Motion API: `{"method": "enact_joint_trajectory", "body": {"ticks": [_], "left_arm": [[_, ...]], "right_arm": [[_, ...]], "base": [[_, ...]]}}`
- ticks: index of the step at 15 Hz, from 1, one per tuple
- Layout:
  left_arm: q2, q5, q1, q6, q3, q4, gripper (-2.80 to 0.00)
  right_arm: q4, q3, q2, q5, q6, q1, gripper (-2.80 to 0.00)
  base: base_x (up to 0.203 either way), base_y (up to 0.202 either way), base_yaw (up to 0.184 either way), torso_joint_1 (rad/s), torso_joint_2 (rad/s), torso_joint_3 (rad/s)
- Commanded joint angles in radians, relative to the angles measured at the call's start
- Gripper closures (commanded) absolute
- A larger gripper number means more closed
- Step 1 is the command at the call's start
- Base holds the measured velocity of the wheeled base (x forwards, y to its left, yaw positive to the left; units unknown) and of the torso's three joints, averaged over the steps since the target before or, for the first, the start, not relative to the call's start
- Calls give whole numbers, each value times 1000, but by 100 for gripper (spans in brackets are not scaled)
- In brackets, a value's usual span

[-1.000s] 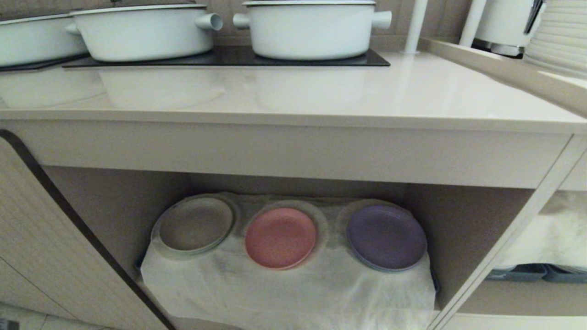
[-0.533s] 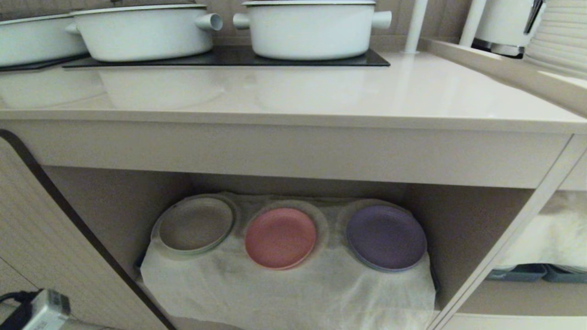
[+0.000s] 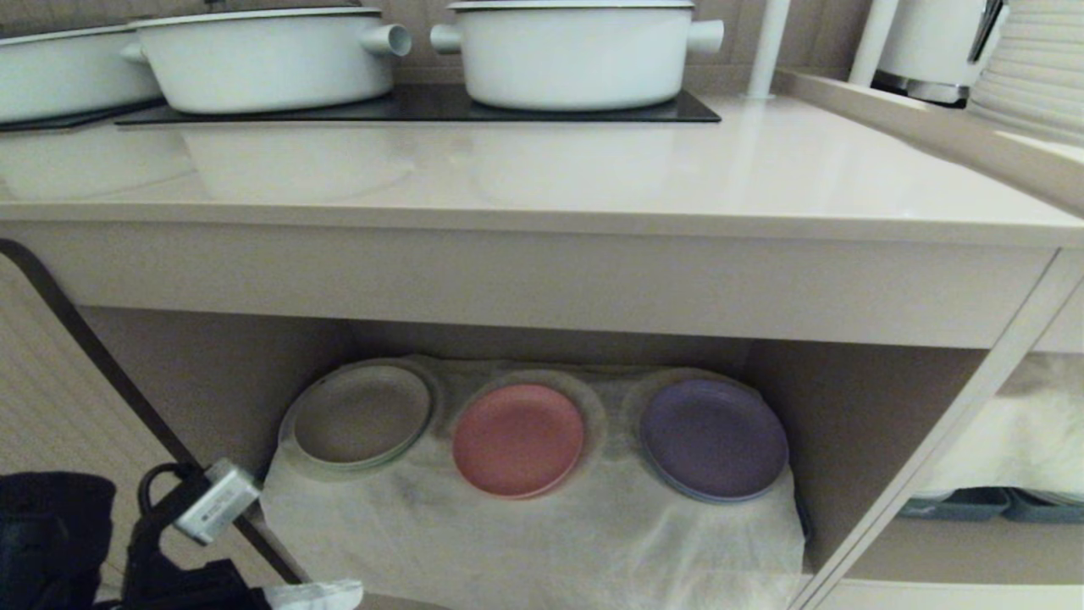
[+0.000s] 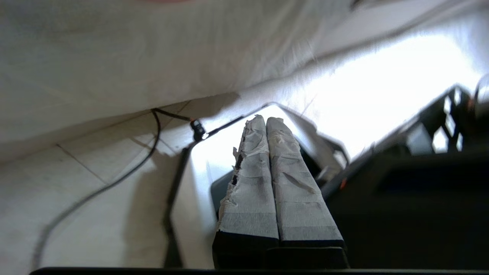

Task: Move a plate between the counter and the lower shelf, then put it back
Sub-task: Pick up the plate in the cupboard

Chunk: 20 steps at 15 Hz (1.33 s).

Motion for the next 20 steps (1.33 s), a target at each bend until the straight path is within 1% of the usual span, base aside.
{"method": "enact_joint_trajectory", "body": {"ticks": [1,2,3,4,6,7,8,9,11,12,14,17,20], "left_arm": [[114,158,-138,-186,-32,-68,0],[134,242,-201,-268,-43,-93,0],[153,331,-244,-353,-51,-123,0],[170,370,-255,-415,-55,-148,0],[193,394,-260,-510,-62,-149,0],[198,419,-260,-540,-63,-150,0],[207,430,-260,-568,-61,-156,0],[224,435,-260,-613,-65,-157,0],[263,461,-262,-733,-100,-158,0],[277,476,-271,-773,-125,-157,0],[320,480,-274,-791,-160,-153,0],[421,481,-279,-840,-231,-144,0],[501,499,-280,-877,-270,-142,0]], "right_arm": [[0,0,0,0,0,0,0],[0,0,0,0,0,0,0],[0,0,0,0,0,0,0],[0,0,0,0,0,0,0],[0,0,0,0,0,0,0],[0,0,0,0,1,0,0],[0,0,0,0,0,0,0],[0,0,0,0,0,0,0],[0,0,0,0,0,0,0],[0,0,0,0,1,0,0],[0,0,0,0,2,0,0],[0,0,0,0,1,0,0],[0,0,0,0,0,0,0]], "base": [[0,0,0,0,0,0],[0,0,0,0,0,0],[0,0,0,0,0,0],[0,0,0,0,0,0],[0,0,0,0,0,0],[0,0,0,0,0,0],[0,0,0,0,0,0],[0,0,0,0,0,0],[0,0,0,0,0,0],[0,0,0,0,0,0],[0,0,0,0,0,0],[0,0,0,0,0,0],[0,0,0,0,0,0]]}}
